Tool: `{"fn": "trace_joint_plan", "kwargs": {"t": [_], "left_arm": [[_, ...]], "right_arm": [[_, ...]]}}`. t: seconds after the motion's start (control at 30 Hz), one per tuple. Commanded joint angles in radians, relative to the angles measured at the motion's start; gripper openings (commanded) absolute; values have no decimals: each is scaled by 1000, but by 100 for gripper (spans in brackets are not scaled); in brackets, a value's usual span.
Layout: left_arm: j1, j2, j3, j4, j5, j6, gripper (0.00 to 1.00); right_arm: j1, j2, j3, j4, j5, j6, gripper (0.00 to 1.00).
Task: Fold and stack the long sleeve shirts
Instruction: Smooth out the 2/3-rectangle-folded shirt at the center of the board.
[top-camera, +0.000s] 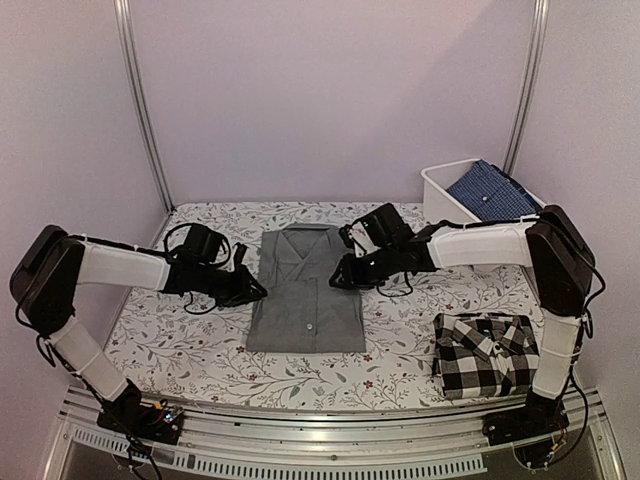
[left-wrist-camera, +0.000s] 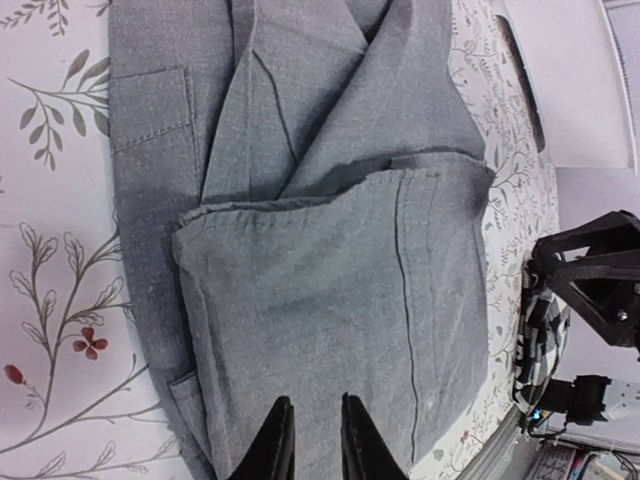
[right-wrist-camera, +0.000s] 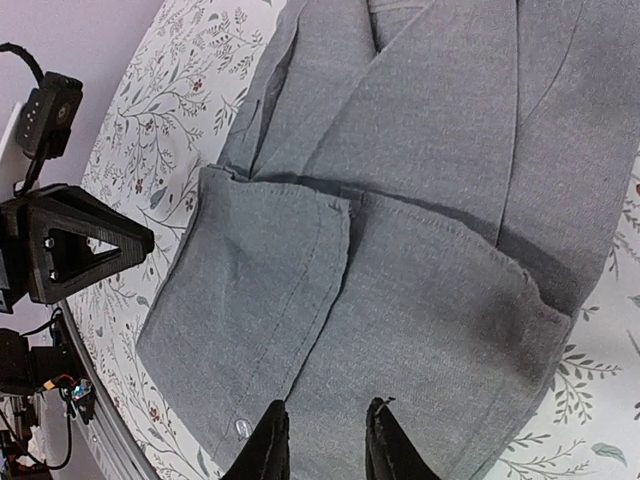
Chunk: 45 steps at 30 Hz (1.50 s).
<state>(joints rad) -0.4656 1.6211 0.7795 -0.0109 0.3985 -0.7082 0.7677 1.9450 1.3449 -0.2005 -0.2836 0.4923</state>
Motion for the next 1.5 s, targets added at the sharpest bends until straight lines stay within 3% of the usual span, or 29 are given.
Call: {"fn": "trace_joint_plan", "kwargs": {"t": [0.0,0.47,0.73,1.0,1.2,1.47], "left_arm": [[-7,-38,-41,51,79,-5,16],[-50,-104,-282,165,169,-73,16],[-71,-187,-303,135,177,-81,16],[-77,-153,-348,183,203,-98,16],[-76,-137,-385,160,183,-95,16],[-76,-119,-415,143,168,-103,16]], "right_arm": [[19,2,-67,36,-54,31,25],[93,-118,-283,93,-45,101,26],[176,-123,-188,29,26,102,27],[212,51,-15,17,-29,88,27],[213,45,-119,39,-29,110,27],[212,-86,-339,73,7,173,27]]}}
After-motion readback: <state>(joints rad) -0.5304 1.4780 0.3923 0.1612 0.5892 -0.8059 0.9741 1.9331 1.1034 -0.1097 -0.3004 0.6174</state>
